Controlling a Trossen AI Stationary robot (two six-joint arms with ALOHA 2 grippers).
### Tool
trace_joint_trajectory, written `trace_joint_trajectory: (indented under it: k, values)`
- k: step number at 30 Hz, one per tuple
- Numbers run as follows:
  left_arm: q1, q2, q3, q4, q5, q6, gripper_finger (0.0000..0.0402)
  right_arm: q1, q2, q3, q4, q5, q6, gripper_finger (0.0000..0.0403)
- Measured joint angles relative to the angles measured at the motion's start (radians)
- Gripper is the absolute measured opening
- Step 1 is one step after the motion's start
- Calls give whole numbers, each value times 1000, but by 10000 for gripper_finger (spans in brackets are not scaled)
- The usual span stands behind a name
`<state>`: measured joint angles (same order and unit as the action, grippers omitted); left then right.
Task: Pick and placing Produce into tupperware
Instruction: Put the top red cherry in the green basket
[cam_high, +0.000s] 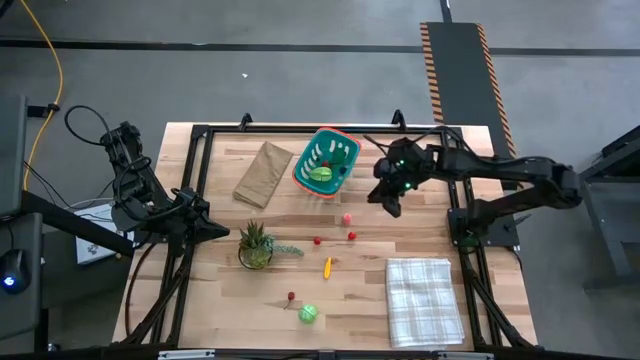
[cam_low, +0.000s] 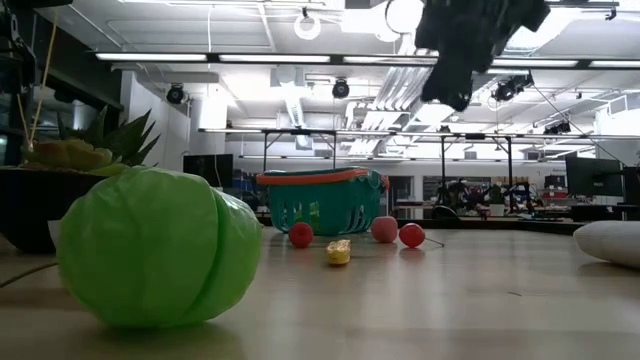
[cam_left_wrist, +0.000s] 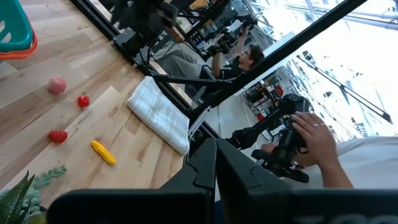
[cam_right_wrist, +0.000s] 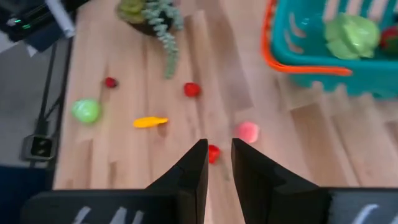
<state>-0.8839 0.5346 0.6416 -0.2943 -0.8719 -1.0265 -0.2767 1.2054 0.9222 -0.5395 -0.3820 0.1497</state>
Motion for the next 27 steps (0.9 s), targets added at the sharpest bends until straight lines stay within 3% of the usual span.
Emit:
trace_joint_trajectory:
  k: [11, 19, 27]
  values:
    - [0, 0, 0, 0, 0, 0, 1, -100, 88, -107, 181, -18, 93, 61]
    - [0, 0, 0, 0, 0, 0, 1, -7, 190, -107, 185, -125, -63, 61]
    - [0, 0, 0, 0, 0, 0, 1, 83, 235, -107, 147, -94, -327, 61]
